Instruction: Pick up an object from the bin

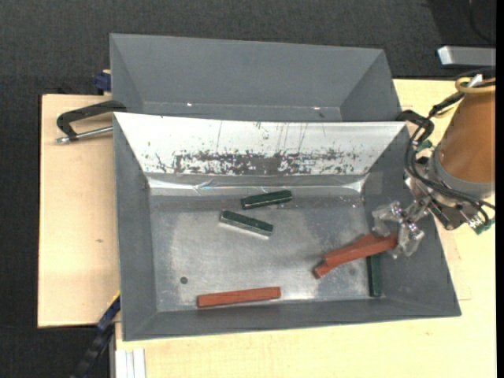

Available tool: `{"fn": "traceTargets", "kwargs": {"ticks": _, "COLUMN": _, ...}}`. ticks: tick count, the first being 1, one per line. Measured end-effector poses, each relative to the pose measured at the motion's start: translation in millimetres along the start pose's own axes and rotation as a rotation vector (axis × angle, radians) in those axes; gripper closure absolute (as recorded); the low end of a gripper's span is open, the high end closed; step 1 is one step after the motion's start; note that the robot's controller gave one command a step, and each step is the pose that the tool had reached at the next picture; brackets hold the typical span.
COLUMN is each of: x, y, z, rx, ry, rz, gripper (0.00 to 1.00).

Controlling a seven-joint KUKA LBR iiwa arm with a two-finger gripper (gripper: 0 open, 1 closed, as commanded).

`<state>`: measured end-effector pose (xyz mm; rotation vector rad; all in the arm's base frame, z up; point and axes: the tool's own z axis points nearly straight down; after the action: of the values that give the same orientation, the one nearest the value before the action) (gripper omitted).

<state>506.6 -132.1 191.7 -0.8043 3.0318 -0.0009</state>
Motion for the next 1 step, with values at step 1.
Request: {"fn": "traceTargets", "kwargs": {"ticks": 1, "x": 0.1, "y": 0.0, "z": 0.0, "rx": 0.000, "ry": 0.000, "rz": 0.000, "gripper": 1.00}}
